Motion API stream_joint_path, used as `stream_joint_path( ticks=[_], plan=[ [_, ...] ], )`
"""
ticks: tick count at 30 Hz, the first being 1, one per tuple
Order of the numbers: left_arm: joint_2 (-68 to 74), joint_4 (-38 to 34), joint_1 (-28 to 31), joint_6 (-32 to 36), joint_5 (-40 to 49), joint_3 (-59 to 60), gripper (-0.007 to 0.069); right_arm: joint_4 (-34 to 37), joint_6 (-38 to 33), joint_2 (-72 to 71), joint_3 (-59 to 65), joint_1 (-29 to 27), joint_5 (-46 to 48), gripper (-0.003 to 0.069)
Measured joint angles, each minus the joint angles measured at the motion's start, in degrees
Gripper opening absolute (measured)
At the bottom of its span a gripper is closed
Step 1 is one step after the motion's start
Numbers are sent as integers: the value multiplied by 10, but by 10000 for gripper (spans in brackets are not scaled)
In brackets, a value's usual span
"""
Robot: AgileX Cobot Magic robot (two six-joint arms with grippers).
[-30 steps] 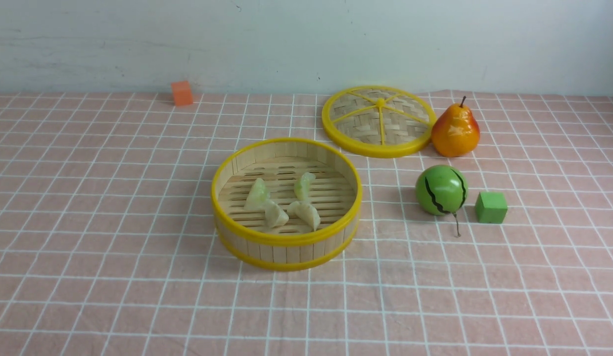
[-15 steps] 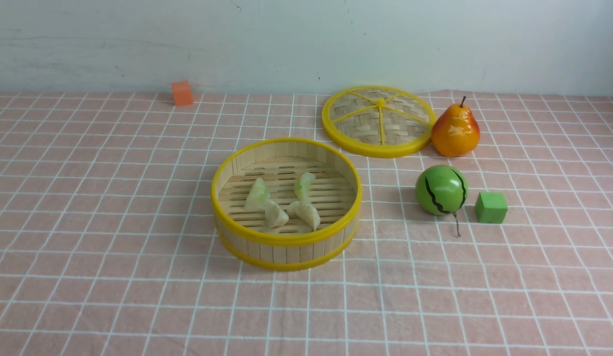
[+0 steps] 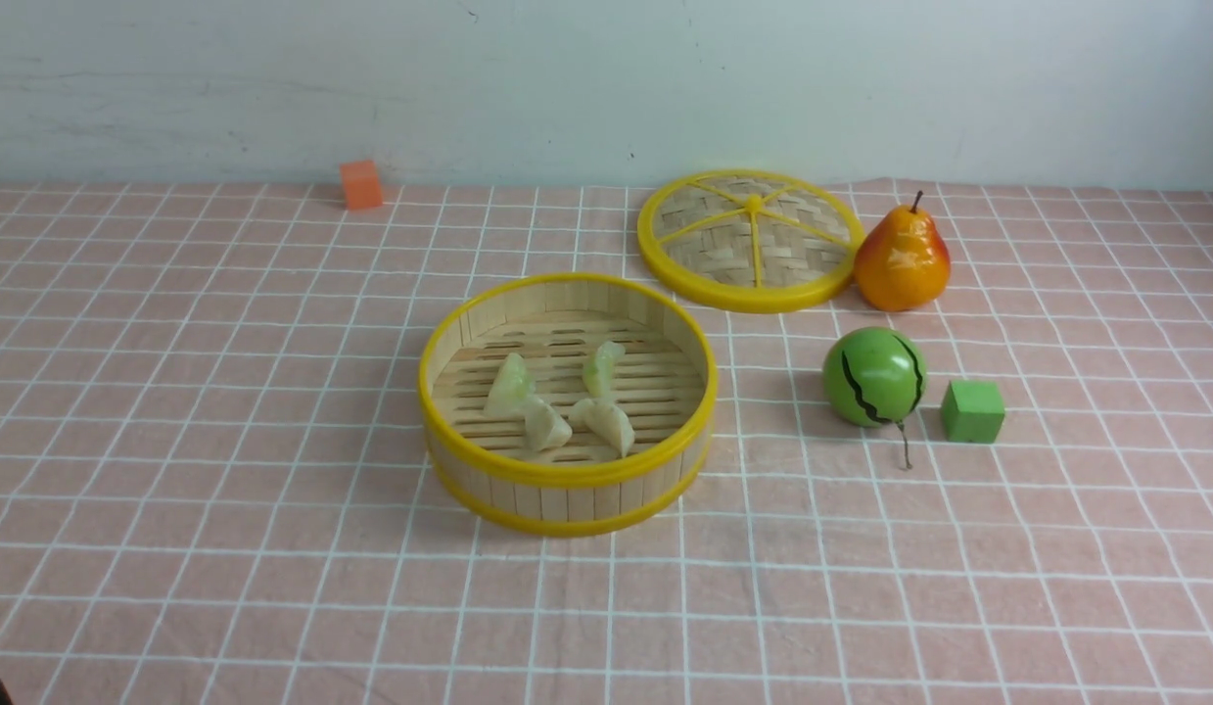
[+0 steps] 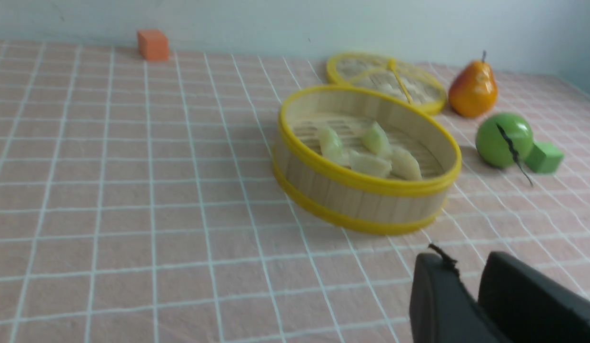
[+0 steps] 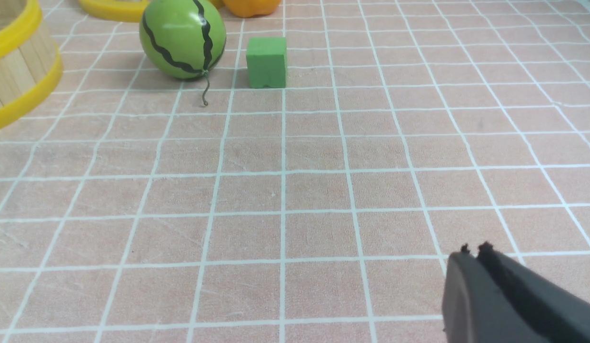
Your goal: Put the dumplings into the steamer on the table with the pink tablecloth.
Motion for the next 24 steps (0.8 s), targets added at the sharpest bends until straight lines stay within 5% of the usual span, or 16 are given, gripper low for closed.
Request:
stream_joint_path(
  ticks=[11,24],
  plan=[
    [-13,-40,187,-1,-104,123,-13,0,0,0,0,0,0,41],
    [-13,9,203,-18,-79,168,-13,0,0,0,0,0,0,61]
  ],
)
